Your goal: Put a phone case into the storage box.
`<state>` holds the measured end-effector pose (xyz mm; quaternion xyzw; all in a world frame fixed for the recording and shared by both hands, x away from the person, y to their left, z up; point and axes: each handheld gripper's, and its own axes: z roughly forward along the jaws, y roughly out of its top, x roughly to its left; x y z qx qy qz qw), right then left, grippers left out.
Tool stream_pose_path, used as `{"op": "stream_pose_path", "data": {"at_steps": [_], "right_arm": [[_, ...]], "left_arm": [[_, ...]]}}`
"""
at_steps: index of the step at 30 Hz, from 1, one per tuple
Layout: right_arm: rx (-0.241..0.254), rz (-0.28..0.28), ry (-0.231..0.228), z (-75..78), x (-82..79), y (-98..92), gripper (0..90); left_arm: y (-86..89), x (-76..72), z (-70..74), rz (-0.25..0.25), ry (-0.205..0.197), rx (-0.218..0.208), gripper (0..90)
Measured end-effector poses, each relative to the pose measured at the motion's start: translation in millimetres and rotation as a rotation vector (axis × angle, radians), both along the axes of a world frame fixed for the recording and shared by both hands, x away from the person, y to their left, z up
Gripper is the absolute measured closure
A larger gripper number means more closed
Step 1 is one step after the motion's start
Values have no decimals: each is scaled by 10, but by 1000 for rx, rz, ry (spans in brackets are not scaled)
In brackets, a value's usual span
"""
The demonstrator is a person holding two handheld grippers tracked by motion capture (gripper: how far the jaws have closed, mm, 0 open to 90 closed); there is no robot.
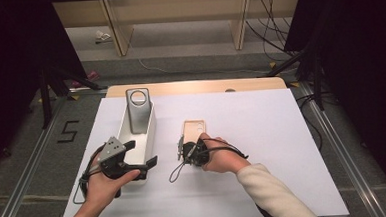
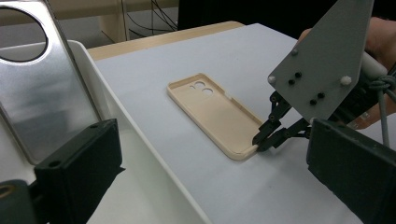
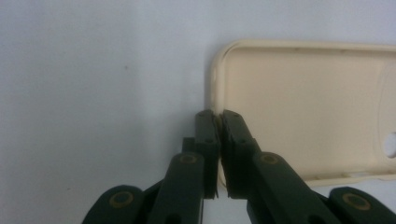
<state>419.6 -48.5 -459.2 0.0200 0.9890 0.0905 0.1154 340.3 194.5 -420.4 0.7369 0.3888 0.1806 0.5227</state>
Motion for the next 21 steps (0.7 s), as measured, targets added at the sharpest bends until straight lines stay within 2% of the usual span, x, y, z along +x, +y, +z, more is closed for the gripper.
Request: {"op": "stream_pose_path", "data": {"at_steps": [4, 17, 21], "right_arm": [[37, -11, 6, 14, 8, -48, 864], [262, -70, 47, 221, -12, -287, 870], [315, -79, 62, 261, -20, -361, 871]], "left_arm": [[5, 3, -3, 2, 3, -2, 32], [14, 6, -6, 8, 3, -5, 33], [18, 10, -8, 10, 3, -5, 33]]}}
